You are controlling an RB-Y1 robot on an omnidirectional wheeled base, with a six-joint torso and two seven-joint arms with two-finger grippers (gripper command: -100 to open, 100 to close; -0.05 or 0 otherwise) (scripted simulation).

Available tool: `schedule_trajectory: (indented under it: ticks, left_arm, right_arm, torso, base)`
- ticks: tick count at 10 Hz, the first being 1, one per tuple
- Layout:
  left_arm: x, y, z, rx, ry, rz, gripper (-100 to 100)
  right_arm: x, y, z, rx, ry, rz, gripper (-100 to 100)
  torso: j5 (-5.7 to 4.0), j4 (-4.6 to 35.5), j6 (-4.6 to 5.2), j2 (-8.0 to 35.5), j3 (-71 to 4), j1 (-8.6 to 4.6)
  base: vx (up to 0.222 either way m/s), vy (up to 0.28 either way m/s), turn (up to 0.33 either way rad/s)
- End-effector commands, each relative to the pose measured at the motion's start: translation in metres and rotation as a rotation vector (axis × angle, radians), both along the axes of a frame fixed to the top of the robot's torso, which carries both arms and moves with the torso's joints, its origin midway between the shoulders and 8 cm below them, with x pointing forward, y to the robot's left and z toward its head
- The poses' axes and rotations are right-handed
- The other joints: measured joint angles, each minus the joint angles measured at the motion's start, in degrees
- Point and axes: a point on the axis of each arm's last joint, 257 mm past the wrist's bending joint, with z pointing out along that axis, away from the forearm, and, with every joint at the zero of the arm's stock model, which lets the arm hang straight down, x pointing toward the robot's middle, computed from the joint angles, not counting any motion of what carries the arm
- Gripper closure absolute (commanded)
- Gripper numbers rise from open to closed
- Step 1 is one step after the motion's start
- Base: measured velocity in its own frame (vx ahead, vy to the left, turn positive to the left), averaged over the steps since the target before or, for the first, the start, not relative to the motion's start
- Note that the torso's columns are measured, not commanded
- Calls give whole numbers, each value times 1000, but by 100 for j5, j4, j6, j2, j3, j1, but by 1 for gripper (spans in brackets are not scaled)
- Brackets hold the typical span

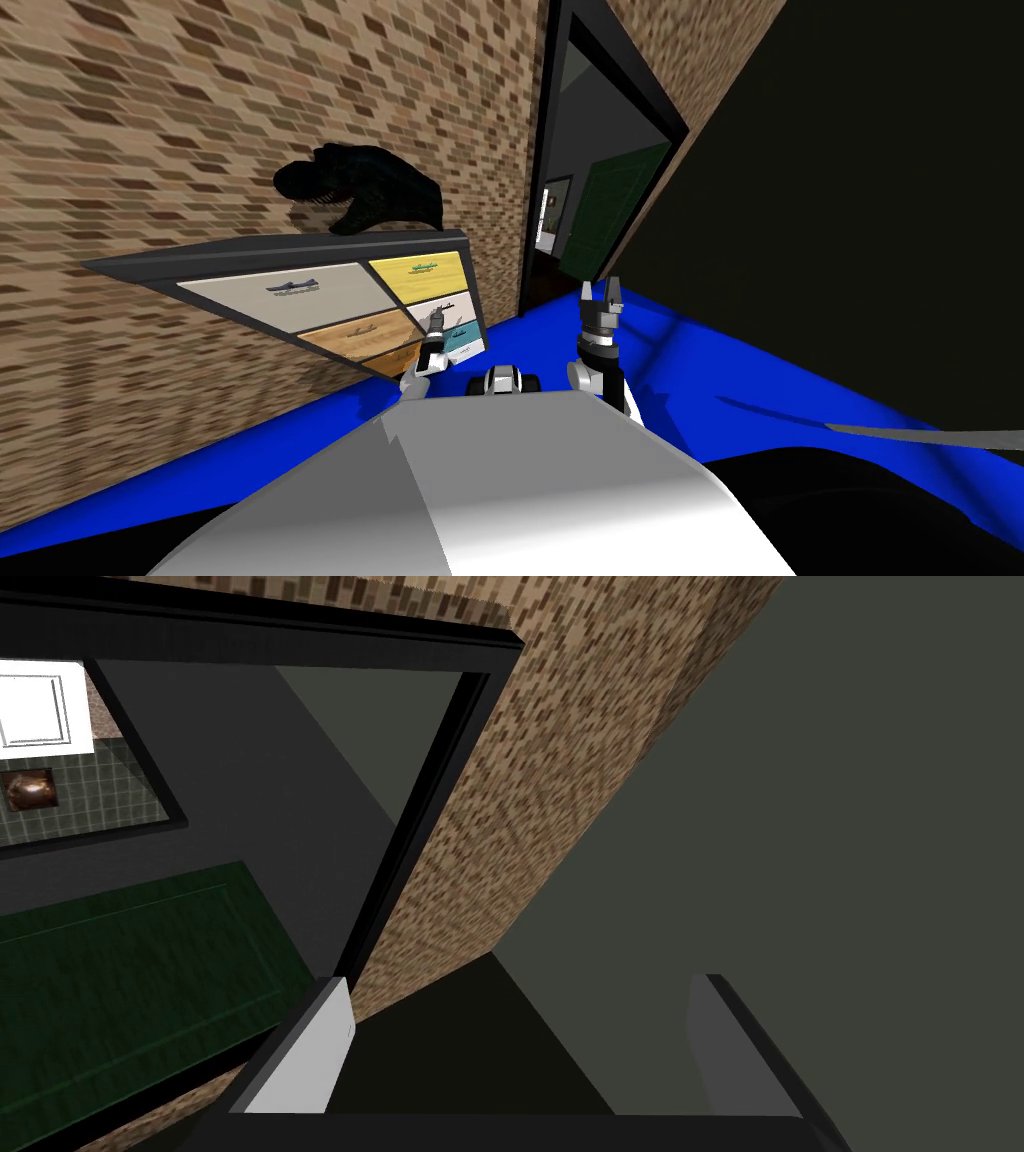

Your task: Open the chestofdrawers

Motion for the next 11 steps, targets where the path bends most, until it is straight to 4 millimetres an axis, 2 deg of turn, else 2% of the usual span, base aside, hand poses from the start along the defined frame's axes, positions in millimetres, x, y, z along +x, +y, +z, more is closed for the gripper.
schedule_trajectory:
  ticks: [1,3,4,8,9,10,11]
  left_arm:
    - [-15,-18,-9,-10,19,-28,100]
    - [-28,-13,-23,-10,48,-17,100]
    - [-28,-36,-13,-21,29,-54,100]
    - [-45,-28,-21,-15,47,-39,100]
    - [-46,-50,-11,-27,29,-72,100]
    - [-53,-46,-7,-21,23,-64,100]
    - [-62,-43,-17,-22,44,-56,100]
  right_arm:
    - [0,0,0,0,0,0,0]
    - [0,0,0,0,0,0,0]
    - [0,0,0,0,0,0,0]
    - [0,0,0,0,0,0,0]
    - [0,0,0,0,0,0,0]
    - [0,0,0,0,0,0,0]
    - [0,0,0,0,0,0,0]
  torso:
    - [-4,6,8,-11,-5,-5]
    - [-2,-1,7,-3,0,-11]
    - [3,-3,-1,0,3,3]
    - [4,-7,6,-8,-1,-2]
    - [1,-1,-3,-1,3,3]
    - [-1,-1,-3,-17,-6,2]
    - [-10,7,-2,-18,-10,-7]
  base:
    - [89,0,94]
    - [34,0,-18]
    - [57,6,172]
    - [40,2,17]
    - [63,12,177]
    - [92,-7,99]
    - [59,-3,4]
